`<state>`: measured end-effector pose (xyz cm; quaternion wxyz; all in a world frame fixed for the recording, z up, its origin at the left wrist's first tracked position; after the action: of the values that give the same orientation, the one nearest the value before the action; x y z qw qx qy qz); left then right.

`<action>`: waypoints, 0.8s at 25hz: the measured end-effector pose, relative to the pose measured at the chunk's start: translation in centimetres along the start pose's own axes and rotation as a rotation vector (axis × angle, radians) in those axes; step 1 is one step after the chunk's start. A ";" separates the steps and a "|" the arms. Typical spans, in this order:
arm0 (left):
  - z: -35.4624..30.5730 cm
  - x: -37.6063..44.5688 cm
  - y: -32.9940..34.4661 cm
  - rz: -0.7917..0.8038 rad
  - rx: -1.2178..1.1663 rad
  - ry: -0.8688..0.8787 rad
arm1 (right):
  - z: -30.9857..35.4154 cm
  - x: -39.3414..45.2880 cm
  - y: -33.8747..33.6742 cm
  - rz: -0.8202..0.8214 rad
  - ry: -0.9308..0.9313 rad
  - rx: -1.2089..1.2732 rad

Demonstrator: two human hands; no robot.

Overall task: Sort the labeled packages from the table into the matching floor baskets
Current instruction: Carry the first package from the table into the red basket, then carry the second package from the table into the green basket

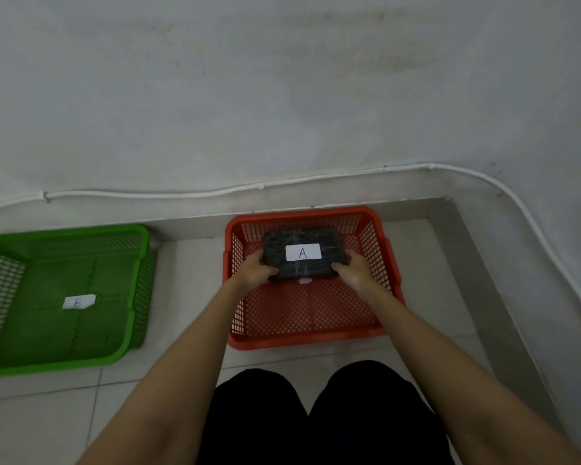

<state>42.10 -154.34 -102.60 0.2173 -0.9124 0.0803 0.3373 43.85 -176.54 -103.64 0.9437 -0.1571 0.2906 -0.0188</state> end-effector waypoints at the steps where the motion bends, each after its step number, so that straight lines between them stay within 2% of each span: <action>1: 0.0 0.1 0.2 0.005 -0.011 0.004 | 0.0 0.1 0.0 -0.012 -0.005 0.018; 6: -1.0 0.4 0.6 0.027 0.048 0.026 | 0.1 -0.5 0.5 0.066 0.021 0.085; 8: -1.8 -0.4 -0.2 -0.010 0.191 0.068 | 0.7 -1.4 0.4 0.119 0.015 0.054; 11: -4.4 -4.4 -2.6 -0.086 0.423 0.121 | 4.2 -4.9 -1.3 0.111 -0.057 -0.047; 14: -8.8 -11.4 -6.3 -0.113 0.551 0.137 | 11.1 -10.7 -3.8 0.111 -0.139 -0.218; 16: -12.9 -16.9 -9.7 -0.182 0.609 0.151 | 16.9 -15.1 -5.3 0.112 -0.205 -0.427; 20: -21.9 -29.5 -17.6 -0.305 0.775 0.132 | 31.1 -25.5 -8.5 0.025 -0.352 -0.793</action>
<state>37.56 -148.54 -62.51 0.5864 -0.7842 0.0791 0.1867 40.39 -172.50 -62.83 0.8457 -0.5046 0.1118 0.1327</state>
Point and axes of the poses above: each hand's wrist, its own x-axis towards the middle knuckle, its own y-axis out of the palm, z = x × y, the point moved 8 cm from there along x, towards the middle knuckle, and after that the axes turned 7 degrees about x, right-handed, at the moved point
